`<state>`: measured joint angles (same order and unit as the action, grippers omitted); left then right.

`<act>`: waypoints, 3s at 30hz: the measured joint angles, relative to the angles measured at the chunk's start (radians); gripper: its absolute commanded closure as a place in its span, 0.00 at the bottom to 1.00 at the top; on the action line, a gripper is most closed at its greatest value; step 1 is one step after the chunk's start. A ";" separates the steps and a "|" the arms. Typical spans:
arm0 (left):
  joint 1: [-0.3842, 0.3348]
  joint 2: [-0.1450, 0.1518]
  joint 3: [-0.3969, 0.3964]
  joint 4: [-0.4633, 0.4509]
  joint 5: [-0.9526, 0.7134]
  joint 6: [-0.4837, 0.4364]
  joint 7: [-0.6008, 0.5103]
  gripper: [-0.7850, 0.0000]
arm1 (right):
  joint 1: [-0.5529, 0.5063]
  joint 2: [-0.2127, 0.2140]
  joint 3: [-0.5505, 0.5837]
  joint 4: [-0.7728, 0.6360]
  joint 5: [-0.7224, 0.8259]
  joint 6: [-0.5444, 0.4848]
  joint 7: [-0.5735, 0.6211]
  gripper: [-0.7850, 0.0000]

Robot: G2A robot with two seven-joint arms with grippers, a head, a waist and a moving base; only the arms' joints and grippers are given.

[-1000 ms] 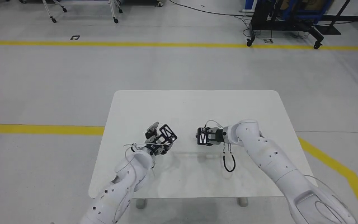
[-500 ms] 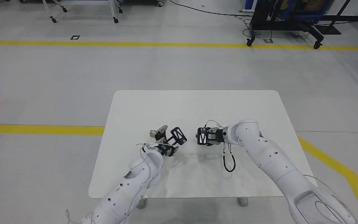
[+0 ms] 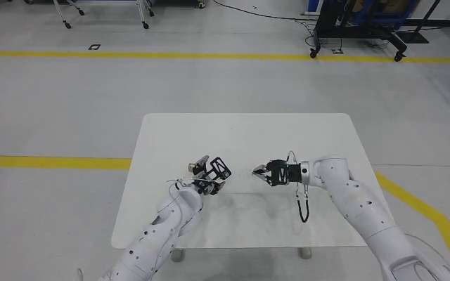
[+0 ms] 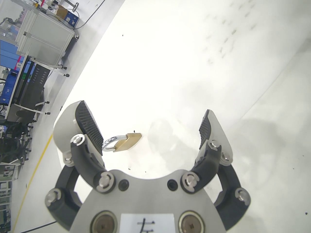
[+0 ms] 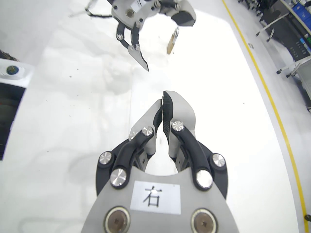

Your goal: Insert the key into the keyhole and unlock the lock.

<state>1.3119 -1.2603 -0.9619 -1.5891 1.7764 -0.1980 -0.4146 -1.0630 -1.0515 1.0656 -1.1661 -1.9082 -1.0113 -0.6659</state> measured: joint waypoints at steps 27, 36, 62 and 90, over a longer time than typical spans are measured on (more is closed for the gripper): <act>0.081 0.099 -0.258 0.023 -1.037 -0.816 0.337 0.00 | 0.225 0.014 -0.526 0.178 0.950 -0.001 -0.087 1.00; 0.082 0.099 -0.280 0.024 -0.943 -0.814 0.340 0.00 | 0.221 0.014 -0.499 0.177 0.896 -0.001 -0.090 1.00; 0.016 0.120 -0.114 0.087 -1.487 -0.814 0.193 0.00 | 0.158 0.012 -0.546 0.069 1.139 -0.001 -0.099 1.00; -0.337 0.059 0.119 0.539 -2.244 -0.814 -0.393 0.40 | 0.197 0.037 -0.624 0.020 2.035 -0.001 0.644 1.00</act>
<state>0.9750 -1.2009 -0.8434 -1.0506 -0.4676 -1.0123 -0.8078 -0.8663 -1.0148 0.4421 -1.1464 0.1266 -1.0123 -0.0214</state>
